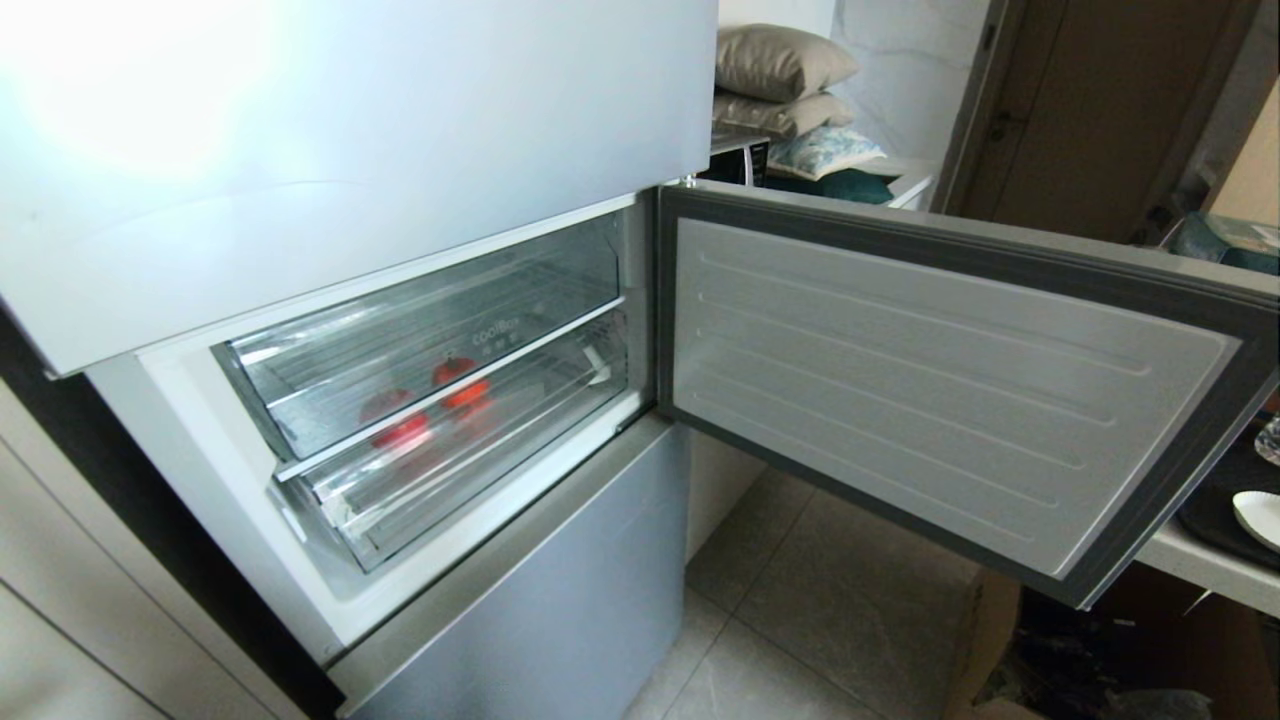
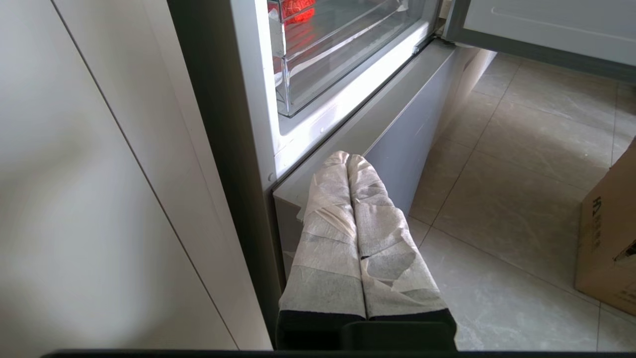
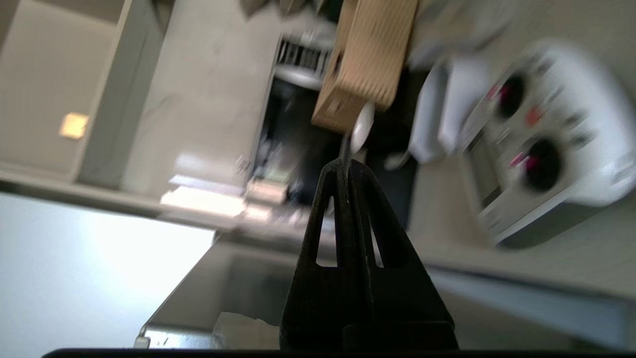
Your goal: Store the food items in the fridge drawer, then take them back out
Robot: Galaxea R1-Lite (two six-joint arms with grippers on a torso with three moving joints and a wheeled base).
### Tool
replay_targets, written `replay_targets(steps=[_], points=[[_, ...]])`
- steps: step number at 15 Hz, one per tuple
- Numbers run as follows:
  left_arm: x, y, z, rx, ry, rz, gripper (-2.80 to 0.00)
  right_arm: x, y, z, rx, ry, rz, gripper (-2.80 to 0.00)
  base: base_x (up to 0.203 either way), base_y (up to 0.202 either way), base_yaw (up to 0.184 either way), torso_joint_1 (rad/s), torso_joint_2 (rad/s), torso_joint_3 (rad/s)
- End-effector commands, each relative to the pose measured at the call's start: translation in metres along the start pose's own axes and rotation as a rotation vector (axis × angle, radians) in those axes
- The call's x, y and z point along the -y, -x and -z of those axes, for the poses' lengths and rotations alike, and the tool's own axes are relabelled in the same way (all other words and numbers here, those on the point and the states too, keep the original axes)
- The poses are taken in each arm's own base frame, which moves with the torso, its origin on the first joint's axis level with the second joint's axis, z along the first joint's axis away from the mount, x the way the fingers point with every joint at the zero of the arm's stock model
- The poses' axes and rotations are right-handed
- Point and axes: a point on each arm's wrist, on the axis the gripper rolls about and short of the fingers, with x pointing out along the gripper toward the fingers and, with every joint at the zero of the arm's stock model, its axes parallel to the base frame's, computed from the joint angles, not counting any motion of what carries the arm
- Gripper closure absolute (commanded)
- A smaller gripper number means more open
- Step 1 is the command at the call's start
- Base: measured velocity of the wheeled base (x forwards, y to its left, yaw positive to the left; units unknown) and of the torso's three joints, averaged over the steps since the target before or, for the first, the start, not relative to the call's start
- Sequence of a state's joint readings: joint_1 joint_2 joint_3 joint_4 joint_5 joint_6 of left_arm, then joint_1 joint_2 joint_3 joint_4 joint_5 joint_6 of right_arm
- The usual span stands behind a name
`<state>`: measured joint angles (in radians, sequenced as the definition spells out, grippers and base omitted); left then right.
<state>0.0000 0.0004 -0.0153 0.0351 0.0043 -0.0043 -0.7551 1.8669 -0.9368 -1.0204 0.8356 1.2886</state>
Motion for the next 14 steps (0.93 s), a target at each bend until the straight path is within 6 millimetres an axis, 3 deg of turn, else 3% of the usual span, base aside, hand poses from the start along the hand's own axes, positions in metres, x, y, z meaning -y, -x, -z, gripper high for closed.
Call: replay_targets(steps=[1,3,5,10,14], points=[[0.0,0.0,0.0,0.0,0.0,0.0,0.0,0.013,-0.019,0.006,-0.092,-0.089,-0.009,0.0,0.0,0.0,0.0,0.0,0.0,0.0],[0.0,0.0,0.0,0.0,0.0,0.0,0.0,0.009,-0.02,0.018,-0.162,-0.103,-0.022,0.0,0.0,0.0,0.0,0.0,0.0,0.0],[0.0,0.0,0.0,0.0,0.0,0.0,0.0,-0.002,-0.005,0.032,-0.212,-0.11,-0.029,0.0,0.0,0.0,0.0,0.0,0.0,0.0],[0.0,0.0,0.0,0.0,0.0,0.0,0.0,-0.053,0.068,0.092,-0.281,-0.057,-0.087,0.0,0.0,0.0,0.0,0.0,0.0,0.0],[0.0,0.0,0.0,0.0,0.0,0.0,0.0,-0.087,0.129,0.153,-0.305,0.048,-0.185,0.0,0.0,0.0,0.0,0.0,0.0,0.0]])
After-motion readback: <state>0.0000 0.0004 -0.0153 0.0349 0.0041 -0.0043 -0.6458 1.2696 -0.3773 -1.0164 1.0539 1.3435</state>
